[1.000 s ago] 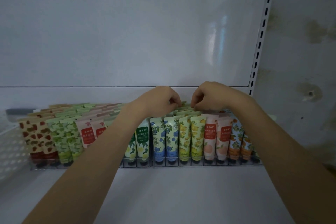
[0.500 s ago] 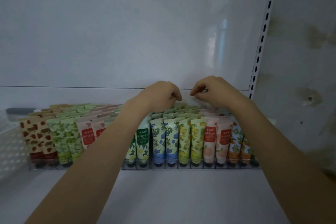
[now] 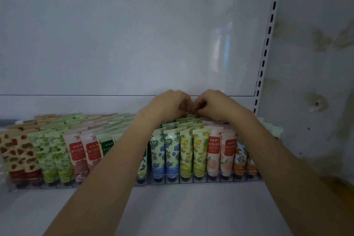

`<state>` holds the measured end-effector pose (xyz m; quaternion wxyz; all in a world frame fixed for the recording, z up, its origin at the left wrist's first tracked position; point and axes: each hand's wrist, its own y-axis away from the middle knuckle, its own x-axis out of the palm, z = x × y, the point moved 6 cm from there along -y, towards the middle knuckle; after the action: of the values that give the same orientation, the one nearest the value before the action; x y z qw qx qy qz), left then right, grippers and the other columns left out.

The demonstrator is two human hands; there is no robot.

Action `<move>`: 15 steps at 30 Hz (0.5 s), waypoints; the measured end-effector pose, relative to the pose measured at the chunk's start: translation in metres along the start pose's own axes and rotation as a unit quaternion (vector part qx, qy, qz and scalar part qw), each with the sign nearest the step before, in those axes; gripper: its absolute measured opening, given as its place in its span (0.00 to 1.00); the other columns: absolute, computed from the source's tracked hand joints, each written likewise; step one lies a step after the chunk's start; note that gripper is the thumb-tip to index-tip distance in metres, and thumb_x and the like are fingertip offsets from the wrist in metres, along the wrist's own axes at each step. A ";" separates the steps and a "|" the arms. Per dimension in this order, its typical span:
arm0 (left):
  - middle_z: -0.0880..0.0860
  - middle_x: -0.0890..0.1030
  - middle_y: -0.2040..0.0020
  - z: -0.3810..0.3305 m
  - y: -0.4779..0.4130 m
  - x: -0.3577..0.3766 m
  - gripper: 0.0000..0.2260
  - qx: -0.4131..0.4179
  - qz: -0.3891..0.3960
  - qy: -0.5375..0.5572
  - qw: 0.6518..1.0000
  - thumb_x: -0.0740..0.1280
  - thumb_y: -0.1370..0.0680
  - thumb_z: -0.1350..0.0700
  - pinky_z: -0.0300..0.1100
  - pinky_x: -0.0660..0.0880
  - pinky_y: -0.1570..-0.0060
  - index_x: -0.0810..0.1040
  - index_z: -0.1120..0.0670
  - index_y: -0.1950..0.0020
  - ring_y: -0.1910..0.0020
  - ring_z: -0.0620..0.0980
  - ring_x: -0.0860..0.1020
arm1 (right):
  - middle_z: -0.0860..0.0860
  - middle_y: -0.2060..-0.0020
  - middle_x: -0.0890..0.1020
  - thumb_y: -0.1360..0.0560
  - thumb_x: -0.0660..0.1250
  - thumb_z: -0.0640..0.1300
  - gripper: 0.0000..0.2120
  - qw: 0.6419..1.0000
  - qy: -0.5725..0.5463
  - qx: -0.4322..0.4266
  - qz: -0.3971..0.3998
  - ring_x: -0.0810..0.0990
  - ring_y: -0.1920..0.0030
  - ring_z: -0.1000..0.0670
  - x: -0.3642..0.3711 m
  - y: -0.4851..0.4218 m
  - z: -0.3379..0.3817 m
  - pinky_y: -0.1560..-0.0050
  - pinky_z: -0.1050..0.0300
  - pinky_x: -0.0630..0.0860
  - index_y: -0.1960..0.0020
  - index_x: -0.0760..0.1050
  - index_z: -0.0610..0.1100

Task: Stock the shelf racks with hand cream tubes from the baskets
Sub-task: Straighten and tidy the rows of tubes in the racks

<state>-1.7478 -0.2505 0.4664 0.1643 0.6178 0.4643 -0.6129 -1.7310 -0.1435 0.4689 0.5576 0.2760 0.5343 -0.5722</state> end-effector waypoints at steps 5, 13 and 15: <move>0.49 0.83 0.53 -0.001 0.001 0.000 0.08 0.000 -0.009 -0.019 1.000 0.65 0.26 0.62 0.46 0.76 0.50 0.77 0.48 0.55 0.52 0.50 0.79 | 0.50 0.55 0.82 0.28 0.69 0.40 0.07 1.000 -0.013 0.013 -0.008 0.79 0.53 0.50 0.004 -0.001 -0.003 0.50 0.54 0.77 0.52 0.82 0.46; 0.50 0.82 0.51 -0.001 0.001 0.004 0.07 -0.022 0.003 -0.018 1.000 0.64 0.25 0.60 0.49 0.75 0.47 0.76 0.48 0.55 0.49 0.51 0.78 | 0.51 0.55 0.81 0.27 0.67 0.40 0.07 1.000 0.005 -0.023 -0.004 0.78 0.55 0.51 0.005 -0.001 0.001 0.50 0.54 0.75 0.53 0.82 0.49; 0.50 0.82 0.49 -0.002 0.002 0.004 0.07 -0.016 0.011 -0.010 1.000 0.63 0.24 0.60 0.49 0.75 0.46 0.77 0.50 0.51 0.48 0.51 0.78 | 0.51 0.54 0.82 0.26 0.66 0.40 0.08 1.000 0.000 -0.024 0.007 0.77 0.55 0.53 0.006 -0.001 -0.001 0.51 0.57 0.74 0.51 0.82 0.48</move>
<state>-1.7455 -0.2488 0.4626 0.1858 0.6138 0.4656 -0.6099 -1.7333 -0.1450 0.4637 0.5679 0.2661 0.5459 -0.5556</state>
